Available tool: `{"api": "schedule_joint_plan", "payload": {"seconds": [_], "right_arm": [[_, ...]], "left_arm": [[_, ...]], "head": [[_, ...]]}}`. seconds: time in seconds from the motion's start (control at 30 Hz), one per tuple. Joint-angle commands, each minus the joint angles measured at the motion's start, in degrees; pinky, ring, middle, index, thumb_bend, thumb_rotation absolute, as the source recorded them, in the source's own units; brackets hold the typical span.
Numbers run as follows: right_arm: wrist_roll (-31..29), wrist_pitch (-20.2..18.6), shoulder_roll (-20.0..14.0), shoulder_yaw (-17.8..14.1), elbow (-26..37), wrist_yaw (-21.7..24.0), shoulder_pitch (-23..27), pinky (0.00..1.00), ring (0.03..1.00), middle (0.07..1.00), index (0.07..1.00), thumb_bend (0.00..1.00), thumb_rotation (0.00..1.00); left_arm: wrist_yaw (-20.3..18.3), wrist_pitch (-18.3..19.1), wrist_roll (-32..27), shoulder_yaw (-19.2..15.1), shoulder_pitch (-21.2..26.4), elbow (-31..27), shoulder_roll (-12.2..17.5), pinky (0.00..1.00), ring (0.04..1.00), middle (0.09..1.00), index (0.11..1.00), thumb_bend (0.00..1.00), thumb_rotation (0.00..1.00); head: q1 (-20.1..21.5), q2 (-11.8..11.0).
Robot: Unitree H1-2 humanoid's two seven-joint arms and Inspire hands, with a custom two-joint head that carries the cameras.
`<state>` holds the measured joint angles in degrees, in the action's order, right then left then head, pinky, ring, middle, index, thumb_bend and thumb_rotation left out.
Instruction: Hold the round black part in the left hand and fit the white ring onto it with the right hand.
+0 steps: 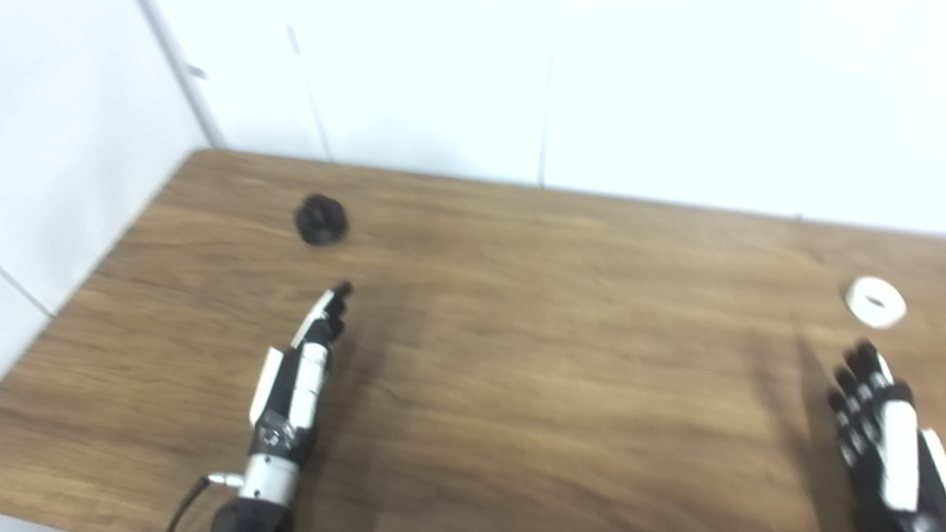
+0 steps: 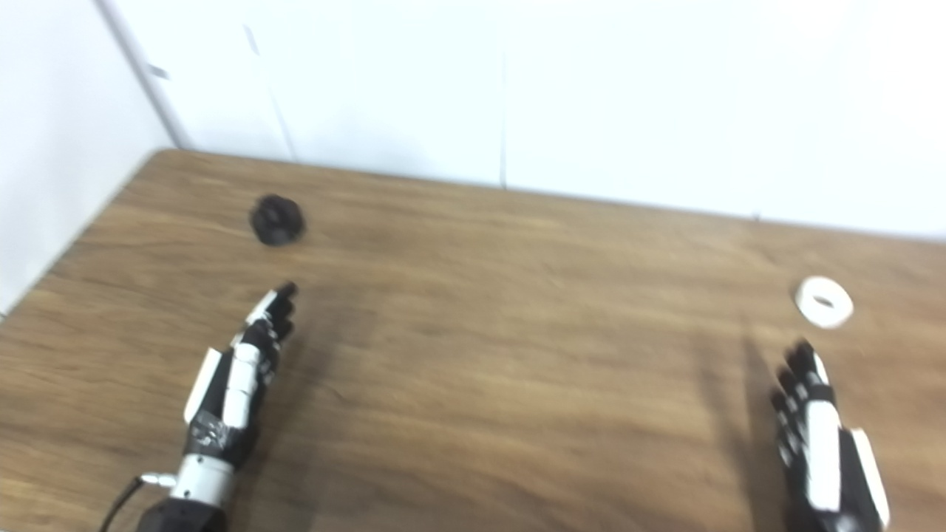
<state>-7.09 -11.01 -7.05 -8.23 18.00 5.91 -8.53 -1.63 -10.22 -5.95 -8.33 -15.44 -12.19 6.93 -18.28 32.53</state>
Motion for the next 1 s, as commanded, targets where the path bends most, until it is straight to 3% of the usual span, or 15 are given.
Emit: {"api": "schedule_joint_plan", "payload": {"seconds": [0.0, 0.1, 0.3, 0.43, 0.53, 0.67, 0.97], "right_arm": [[-0.6, 1.6, -1.3, 0.1, 2.0, 0.7, -1.2, 1.00, 1.000, 1.000, 1.000, 0.55, 1.00], [-0.4, 2.2, -1.0, -0.1, 1.5, 0.5, -1.3, 1.00, 1.000, 1.000, 1.000, 0.59, 1.00], [-0.1, 2.8, -0.6, -0.7, 0.0, -0.1, -1.5, 1.00, 1.000, 0.990, 0.995, 0.56, 1.00], [0.1, 3.1, -0.8, -0.7, -0.5, 0.0, -1.4, 1.00, 1.000, 0.968, 0.976, 0.55, 1.00], [-0.6, 3.1, -0.7, -0.9, -0.6, 0.3, -1.6, 1.00, 0.994, 0.957, 0.964, 0.54, 1.00], [-0.6, 3.2, -0.7, -0.9, -0.7, 0.4, -1.8, 1.00, 0.985, 0.952, 0.954, 0.55, 1.00], [0.4, 4.0, -0.7, -0.8, -0.8, 0.1, -2.1, 1.00, 0.971, 0.943, 0.937, 0.60, 1.00]], "left_arm": [[0.5, -3.2, 0.8, 0.7, -1.4, 0.8, -2.2, 1.00, 1.000, 0.994, 0.948, 0.56, 0.98], [0.9, -4.3, 0.9, 1.0, -1.5, 1.7, -2.5, 1.00, 1.000, 0.996, 0.944, 0.54, 0.99], [2.8, -7.4, 2.2, 1.3, -1.3, 4.0, -3.9, 1.00, 0.989, 0.948, 0.895, 0.42, 0.95], [3.1, -8.7, 2.4, 2.1, -1.1, 5.3, -3.4, 1.00, 0.998, 0.964, 0.912, 0.45, 0.94], [2.7, -8.4, 2.2, 2.6, -1.4, 5.3, -2.9, 1.00, 1.000, 0.987, 0.931, 0.49, 0.95], [3.3, -8.7, 3.2, 2.7, -1.5, 5.1, -3.1, 1.00, 1.000, 0.981, 0.933, 0.46, 0.97], [4.3, -4.8, 6.5, 3.0, -2.6, 2.4, -2.9, 1.00, 1.000, 0.994, 0.950, 0.49, 0.88]], "head": [[-0.6, -0.8], [-1.7, -2.4], [-2.7, -4.6], [-2.5, -5.2], [-2.1, -5.1], [-1.7, -4.9], [-1.0, -3.8]]}}
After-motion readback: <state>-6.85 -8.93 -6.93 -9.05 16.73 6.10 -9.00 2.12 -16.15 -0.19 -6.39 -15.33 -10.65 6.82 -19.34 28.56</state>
